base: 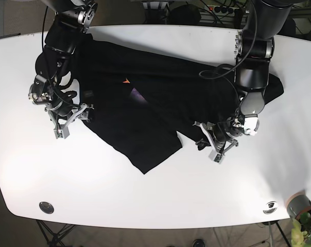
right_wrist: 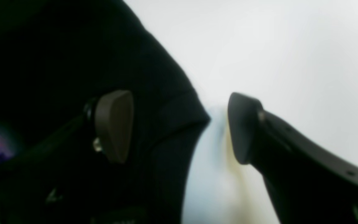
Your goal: Fold the T-shirt properly
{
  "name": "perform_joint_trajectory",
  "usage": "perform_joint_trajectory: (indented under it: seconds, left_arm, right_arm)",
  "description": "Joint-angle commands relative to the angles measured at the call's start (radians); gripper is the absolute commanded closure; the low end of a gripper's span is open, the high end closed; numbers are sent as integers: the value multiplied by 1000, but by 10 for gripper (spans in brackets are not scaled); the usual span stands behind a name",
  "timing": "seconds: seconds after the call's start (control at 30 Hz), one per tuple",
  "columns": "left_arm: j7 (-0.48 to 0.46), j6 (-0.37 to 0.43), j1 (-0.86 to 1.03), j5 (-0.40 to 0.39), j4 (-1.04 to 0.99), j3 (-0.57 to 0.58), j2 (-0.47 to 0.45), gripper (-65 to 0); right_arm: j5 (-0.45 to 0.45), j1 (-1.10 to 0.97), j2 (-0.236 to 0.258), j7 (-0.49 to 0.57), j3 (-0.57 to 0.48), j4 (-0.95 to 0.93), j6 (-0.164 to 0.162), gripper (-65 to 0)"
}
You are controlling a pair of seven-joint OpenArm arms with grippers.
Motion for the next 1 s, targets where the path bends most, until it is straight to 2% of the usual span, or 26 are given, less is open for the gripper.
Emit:
perform_joint_trajectory:
  seconds: [0.0,0.13,0.37,0.47,0.8,0.97]
  left_arm:
    - [-3,1,-41,-7,59,-1,-5,0]
    - [40,1,-41,-10,81,-7,-7,0]
    - [49,1,-9,-10,193,-15,-12,0]
    - [64,1,26,-10,273,-53,-36,0]
    - [224,1,86,-10,541,-176,-41,0]
    - [299,0,108,-10,675,-225,-42,0]
  right_arm:
    - [17,30,8,31,-2,-9,6,-453]
    - [17,42,7,40,-2,-49,6,-453]
    - [18,38,11,74,-1,-49,6,-453]
    - [27,41,39,74,-1,-49,6,-453]
    - [29,35,37,71,1,-9,6,-447]
    - [44,-5,33,-39,5,175,11,-445]
